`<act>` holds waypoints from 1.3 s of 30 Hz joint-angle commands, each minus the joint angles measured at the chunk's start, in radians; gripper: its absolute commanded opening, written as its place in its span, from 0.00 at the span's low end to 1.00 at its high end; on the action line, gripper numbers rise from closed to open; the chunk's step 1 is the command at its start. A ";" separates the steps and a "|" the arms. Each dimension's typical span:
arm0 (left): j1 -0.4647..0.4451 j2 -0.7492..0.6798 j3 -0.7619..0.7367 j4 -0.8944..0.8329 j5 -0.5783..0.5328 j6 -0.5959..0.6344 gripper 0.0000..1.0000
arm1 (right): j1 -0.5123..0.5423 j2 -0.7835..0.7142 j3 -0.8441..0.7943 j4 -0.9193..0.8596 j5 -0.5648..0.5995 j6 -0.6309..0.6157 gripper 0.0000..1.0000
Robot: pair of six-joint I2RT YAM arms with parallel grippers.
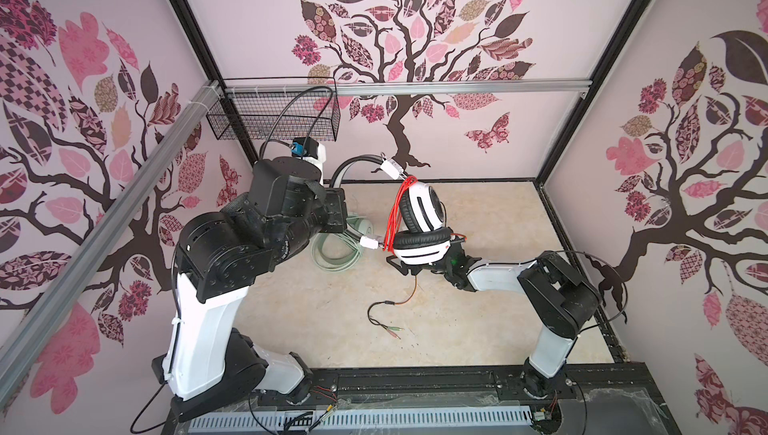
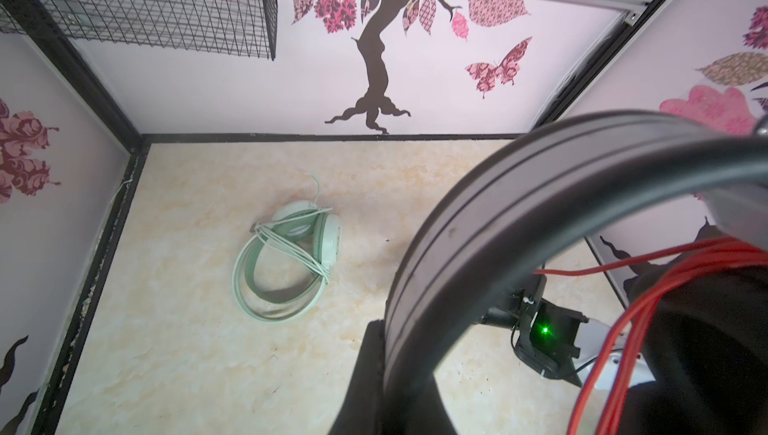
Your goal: Wrap the headphones
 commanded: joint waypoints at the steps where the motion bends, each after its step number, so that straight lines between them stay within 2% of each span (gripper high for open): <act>1: 0.004 0.001 0.079 0.112 -0.038 -0.024 0.00 | -0.004 0.038 -0.025 0.096 -0.036 0.057 0.70; 9: 0.006 -0.015 0.086 0.203 -0.189 -0.015 0.00 | -0.003 0.042 -0.170 0.260 -0.071 0.187 0.65; 10: 0.007 -0.021 0.079 0.217 -0.199 -0.013 0.00 | -0.004 0.042 -0.182 0.277 -0.077 0.198 0.59; 15: 0.008 -0.029 0.047 0.274 -0.250 -0.002 0.00 | -0.003 0.041 -0.230 0.369 -0.126 0.293 0.10; 16: 0.009 -0.029 0.039 0.285 -0.264 0.000 0.00 | -0.001 0.037 -0.236 0.375 -0.132 0.313 0.02; 17: 0.009 -0.030 0.023 0.300 -0.279 0.004 0.00 | 0.002 0.034 -0.238 0.364 -0.138 0.325 0.00; 19: 0.009 -0.025 -0.012 0.340 -0.303 0.021 0.00 | 0.020 0.012 -0.229 0.280 -0.149 0.315 0.00; 22: 0.019 -0.001 -0.066 0.415 -0.376 0.063 0.00 | 0.093 -0.061 -0.178 -0.013 -0.110 0.199 0.00; 24: 0.077 0.026 -0.094 0.464 -0.378 0.075 0.00 | 0.174 -0.121 -0.132 -0.241 -0.050 0.109 0.00; 26: 0.168 0.058 -0.100 0.477 -0.330 0.041 0.00 | 0.242 -0.172 -0.100 -0.403 0.002 0.058 0.00; 29: 0.275 0.096 -0.115 0.505 -0.281 -0.013 0.00 | 0.329 -0.250 -0.093 -0.538 0.068 0.040 0.00; 33: 0.362 0.127 -0.157 0.537 -0.170 -0.115 0.00 | 0.396 -0.316 -0.046 -0.680 0.087 0.032 0.00; 36: 0.364 0.145 -0.195 0.552 -0.178 -0.135 0.00 | 0.429 -0.365 0.023 -0.815 0.146 -0.004 0.00; 39: 0.364 0.155 -0.251 0.573 -0.245 -0.117 0.00 | 0.441 -0.429 0.096 -0.962 0.187 -0.049 0.00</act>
